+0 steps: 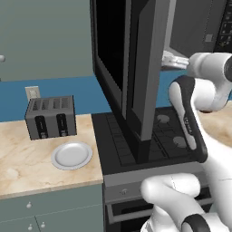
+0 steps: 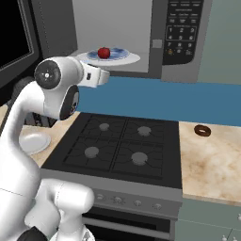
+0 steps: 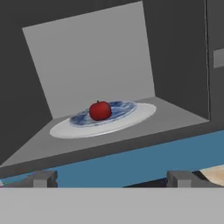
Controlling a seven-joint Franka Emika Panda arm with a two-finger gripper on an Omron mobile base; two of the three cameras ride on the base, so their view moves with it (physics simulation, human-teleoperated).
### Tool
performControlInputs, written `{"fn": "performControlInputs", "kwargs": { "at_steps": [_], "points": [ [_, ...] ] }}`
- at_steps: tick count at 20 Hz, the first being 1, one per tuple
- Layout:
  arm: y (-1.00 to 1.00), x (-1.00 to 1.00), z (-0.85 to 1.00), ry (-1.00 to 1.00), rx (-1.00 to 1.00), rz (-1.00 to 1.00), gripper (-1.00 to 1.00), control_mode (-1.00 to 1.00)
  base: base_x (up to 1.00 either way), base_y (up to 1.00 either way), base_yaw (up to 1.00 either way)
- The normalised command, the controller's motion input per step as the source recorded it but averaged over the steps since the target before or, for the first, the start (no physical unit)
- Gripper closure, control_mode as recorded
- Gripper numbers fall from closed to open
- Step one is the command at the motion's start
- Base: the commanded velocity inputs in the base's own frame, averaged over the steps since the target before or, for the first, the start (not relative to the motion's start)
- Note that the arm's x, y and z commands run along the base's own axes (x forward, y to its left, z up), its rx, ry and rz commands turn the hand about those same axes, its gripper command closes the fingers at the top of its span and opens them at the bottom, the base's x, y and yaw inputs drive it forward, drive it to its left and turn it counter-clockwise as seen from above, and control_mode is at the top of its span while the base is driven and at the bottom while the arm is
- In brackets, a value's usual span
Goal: Pick the tomato from the counter and place it in the microwave.
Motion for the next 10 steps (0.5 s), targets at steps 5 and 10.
{"fn": "performControlInputs", "kwargs": {
  "at_steps": [5,10],
  "points": [
    [0.08,-1.0,0.0,0.14,0.0,0.0,-1.0,-1.0,0.0,0.0,0.0],
    [0.16,-1.0,-0.15,0.05,0.0,0.0,-1.0,-1.0,0.0,0.0,0.0]
  ]
}}
